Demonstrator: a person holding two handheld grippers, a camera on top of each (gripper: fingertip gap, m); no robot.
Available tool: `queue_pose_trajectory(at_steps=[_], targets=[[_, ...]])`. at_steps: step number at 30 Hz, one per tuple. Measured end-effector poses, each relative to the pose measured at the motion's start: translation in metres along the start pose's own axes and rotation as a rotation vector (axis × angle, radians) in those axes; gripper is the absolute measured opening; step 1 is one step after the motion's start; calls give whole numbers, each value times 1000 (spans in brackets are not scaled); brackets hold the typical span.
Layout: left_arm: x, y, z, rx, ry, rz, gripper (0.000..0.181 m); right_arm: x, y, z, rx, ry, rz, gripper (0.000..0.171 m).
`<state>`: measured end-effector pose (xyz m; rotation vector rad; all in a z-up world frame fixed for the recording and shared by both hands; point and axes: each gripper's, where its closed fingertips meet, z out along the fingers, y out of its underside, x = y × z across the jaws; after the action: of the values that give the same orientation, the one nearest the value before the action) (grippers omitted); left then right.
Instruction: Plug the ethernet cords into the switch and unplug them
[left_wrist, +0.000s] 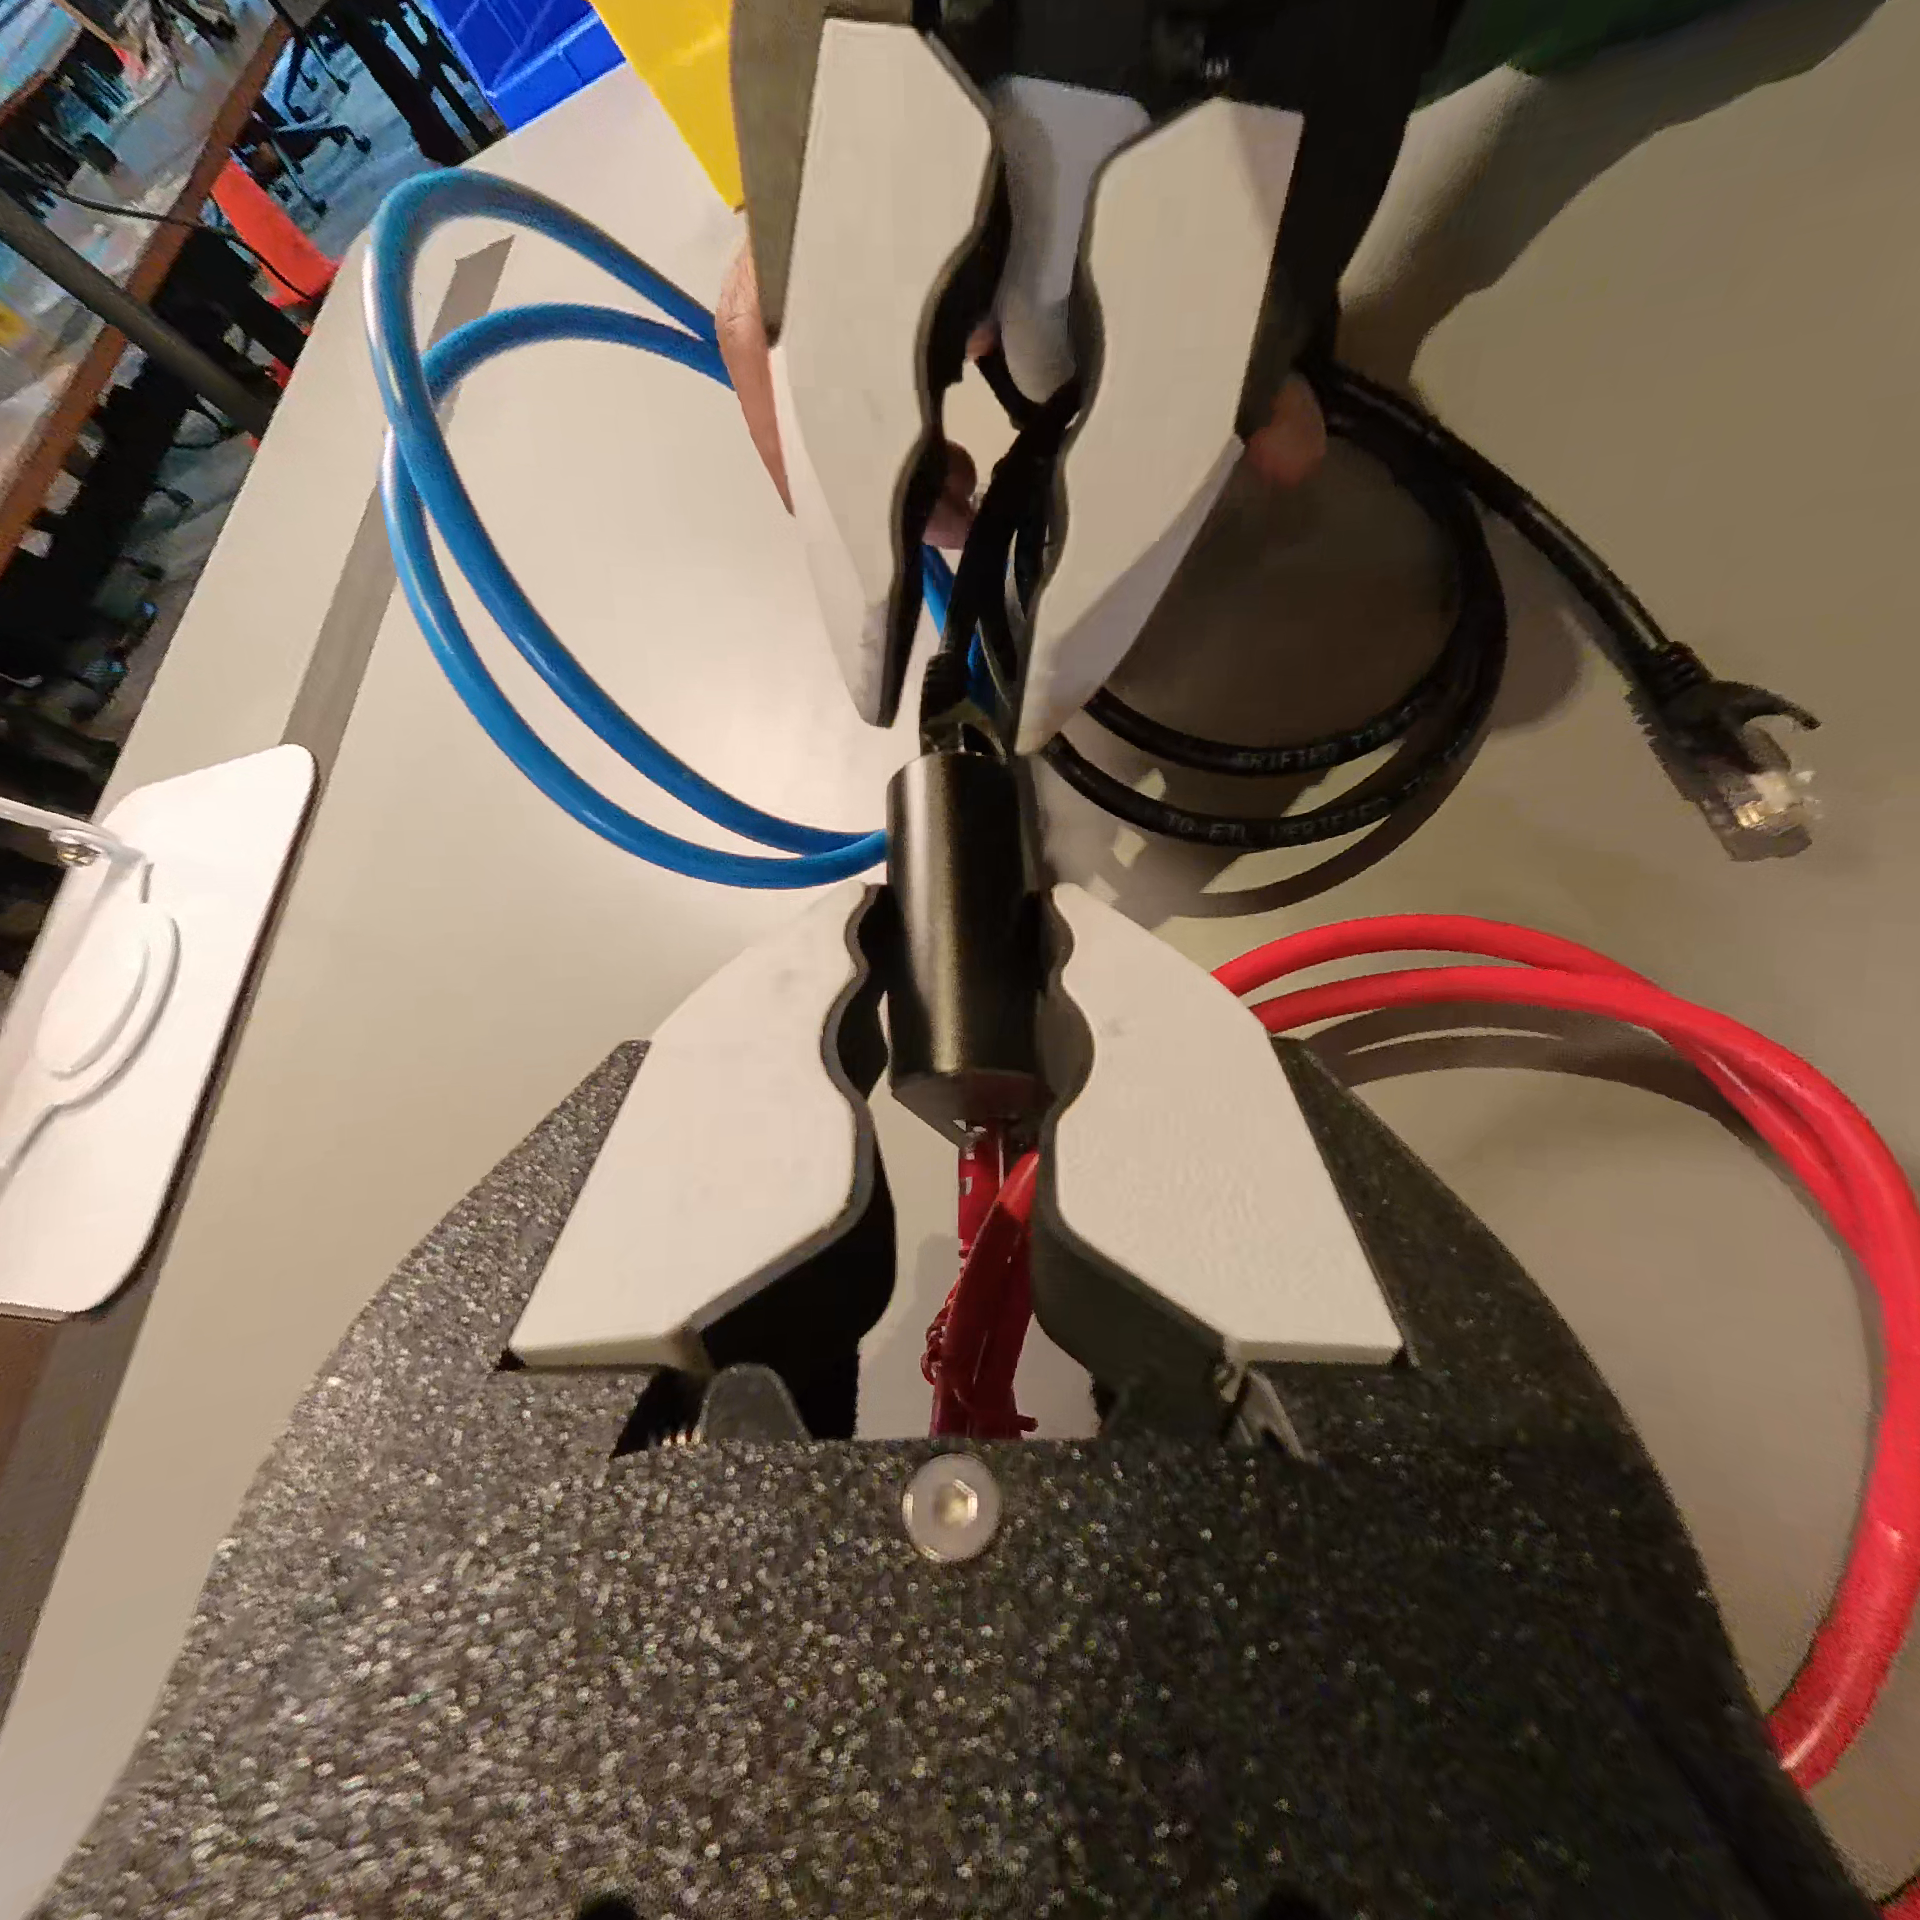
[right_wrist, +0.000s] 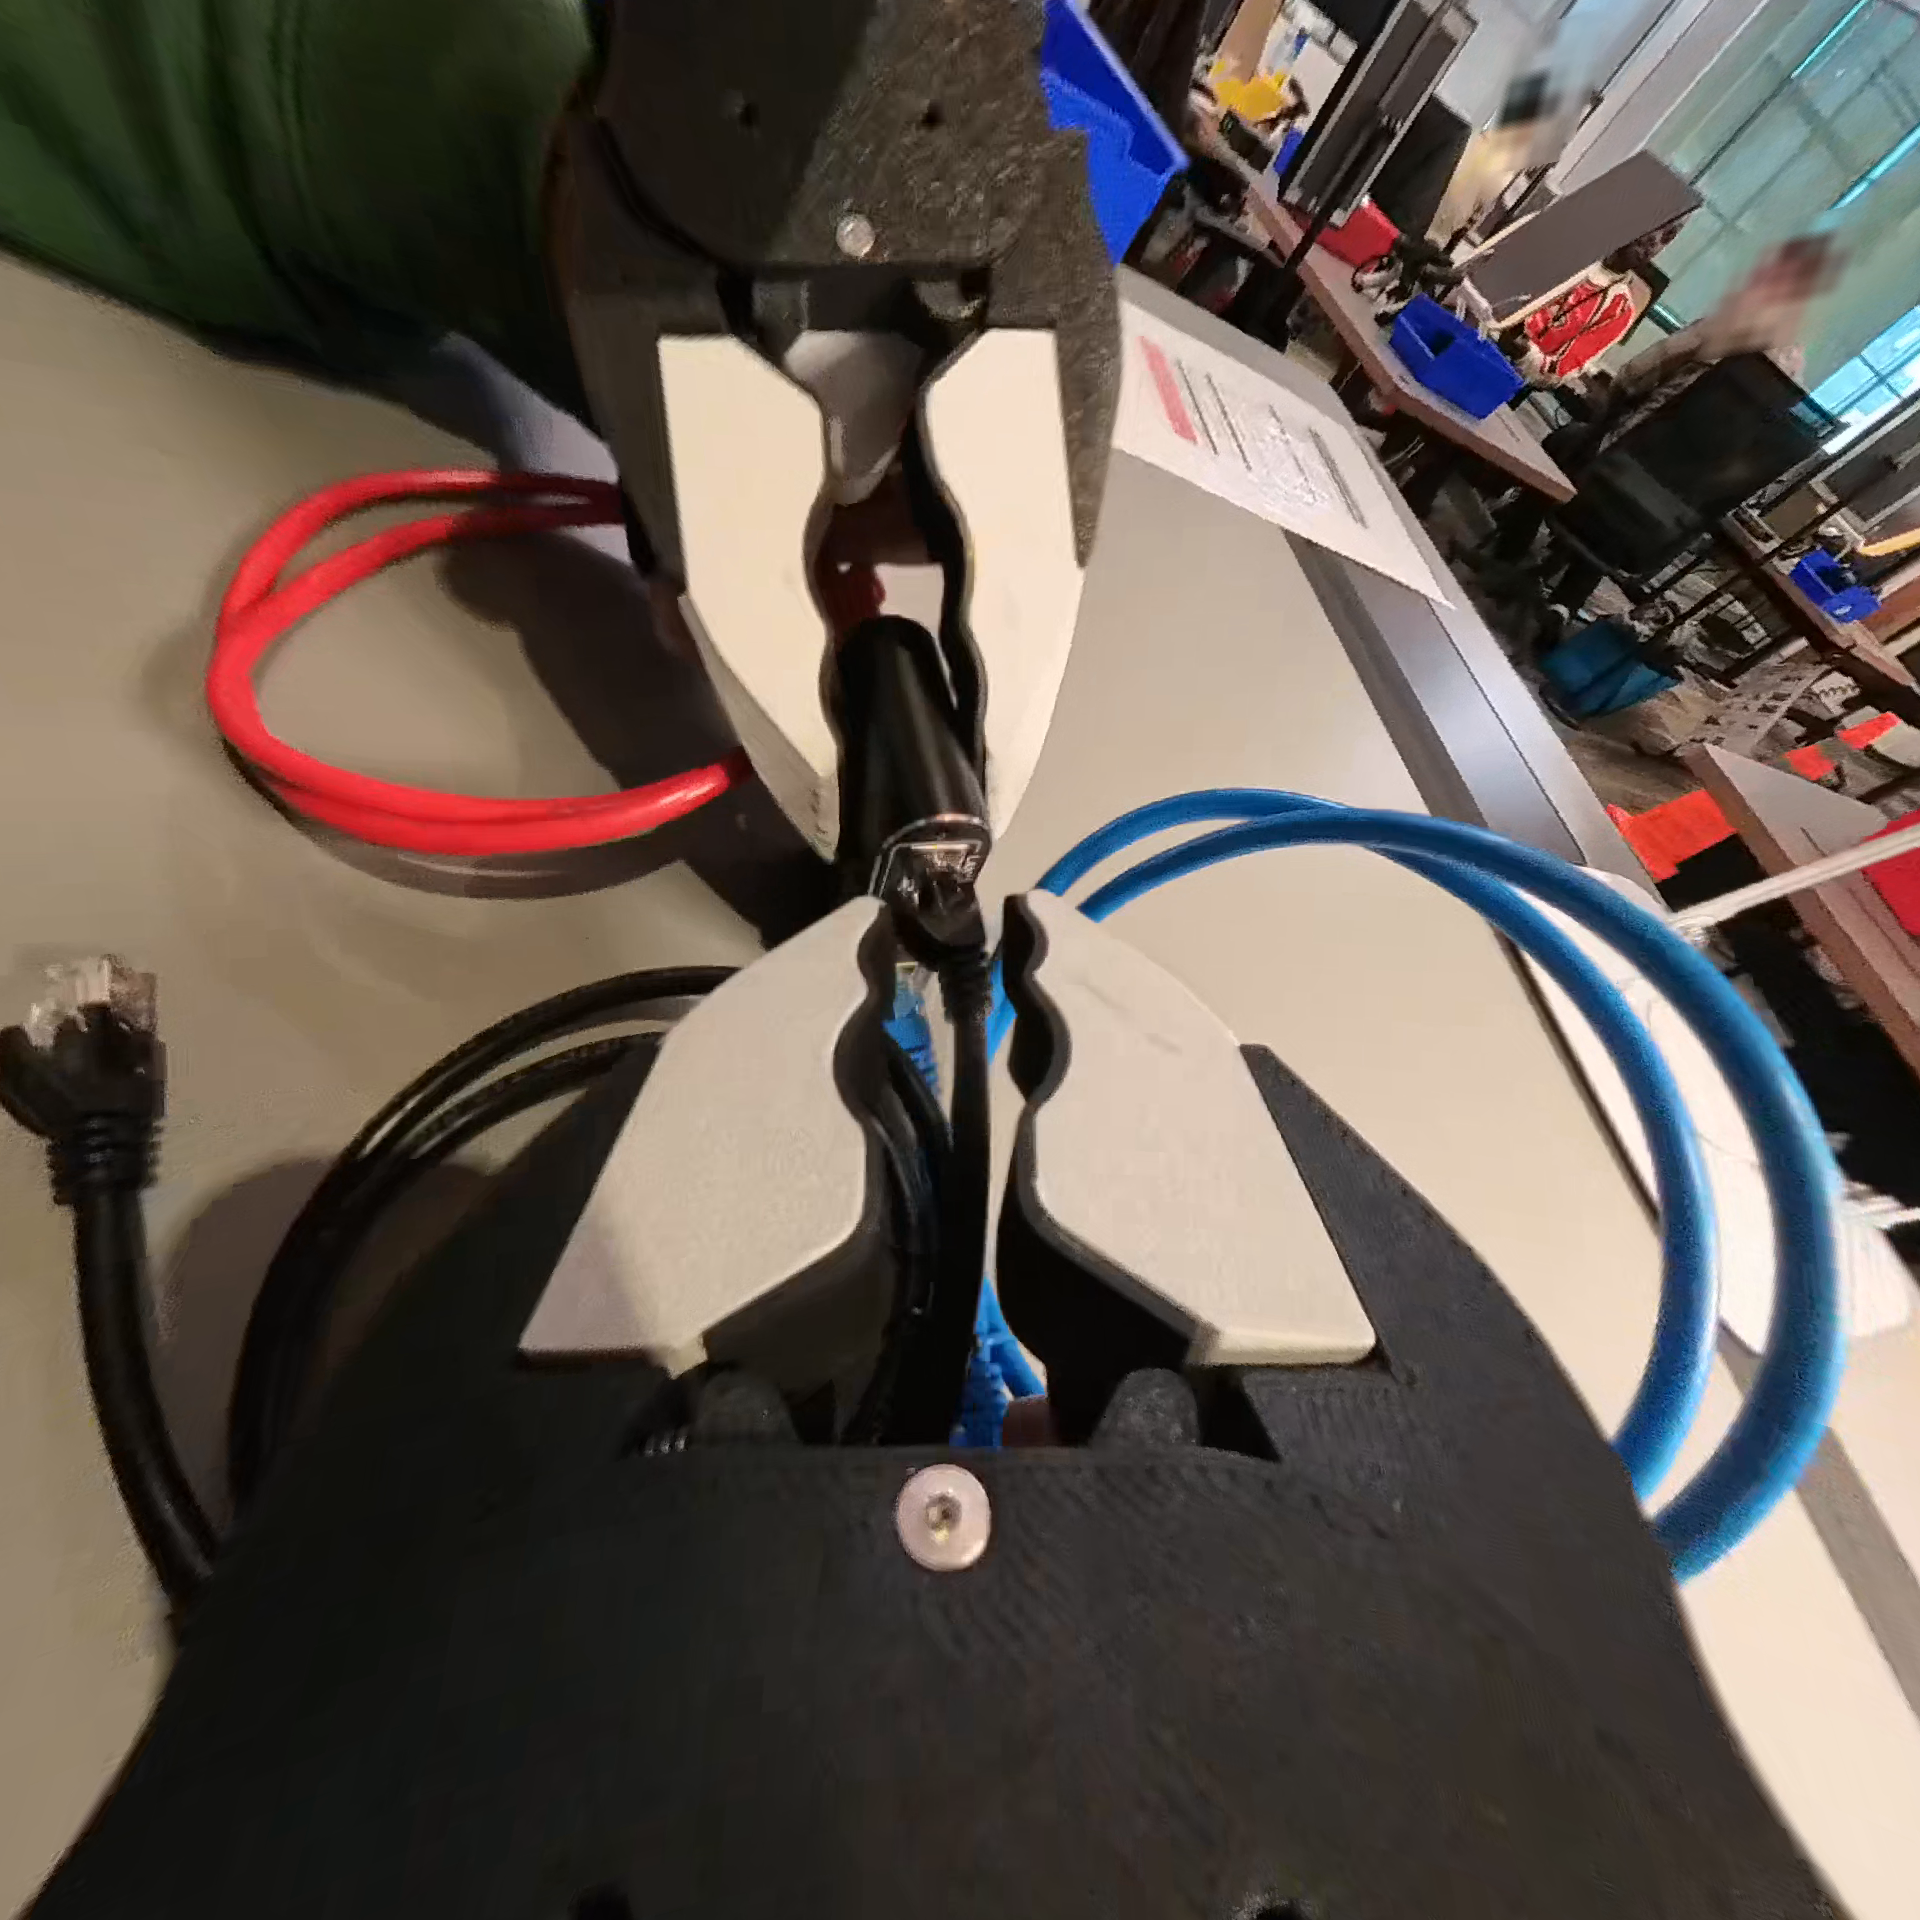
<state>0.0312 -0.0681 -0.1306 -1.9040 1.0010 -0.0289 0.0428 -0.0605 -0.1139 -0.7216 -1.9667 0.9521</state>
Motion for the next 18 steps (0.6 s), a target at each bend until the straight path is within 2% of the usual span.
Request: queue_pose_trajectory(at_steps=[5, 18], targets=[[-1, 1, 1, -15, -44, 97, 27, -3, 1, 3, -17, 20, -65, 18], [-4, 1, 3, 14, -86, 133, 27, 1, 3, 6, -44, 119, -185, 17]])
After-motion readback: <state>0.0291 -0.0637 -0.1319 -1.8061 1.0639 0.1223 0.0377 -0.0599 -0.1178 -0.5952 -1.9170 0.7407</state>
